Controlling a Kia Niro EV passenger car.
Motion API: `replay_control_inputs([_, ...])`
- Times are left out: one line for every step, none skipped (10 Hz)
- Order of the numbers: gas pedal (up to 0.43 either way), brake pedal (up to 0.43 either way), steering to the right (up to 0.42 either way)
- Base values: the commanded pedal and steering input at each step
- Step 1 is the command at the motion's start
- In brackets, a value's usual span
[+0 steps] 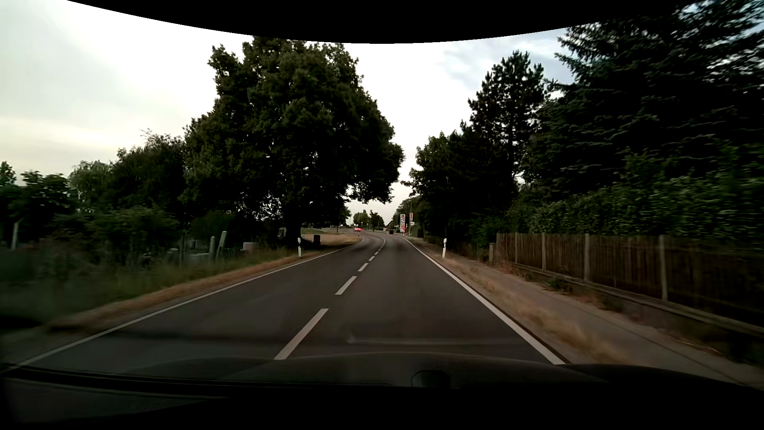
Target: Follow the waypoints while adhering to traffic rules and regulations
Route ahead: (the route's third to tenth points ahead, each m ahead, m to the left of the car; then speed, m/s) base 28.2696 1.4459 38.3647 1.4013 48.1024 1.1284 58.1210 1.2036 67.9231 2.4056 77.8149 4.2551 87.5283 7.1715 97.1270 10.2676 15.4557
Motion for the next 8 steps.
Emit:
replay_control_inputs([0.087, 0.006, 0.002])
replay_control_inputs([0.087, 0.006, 0.002])
replay_control_inputs([0.087, 0.006, 0.002])
replay_control_inputs([0.087, 0.006, 0.002])
replay_control_inputs([0.079, 0.006, 0.001])
replay_control_inputs([0.079, 0.006, 0.001])
replay_control_inputs([0.079, 0.006, 0.001])
replay_control_inputs([0.079, 0.006, 0.0])
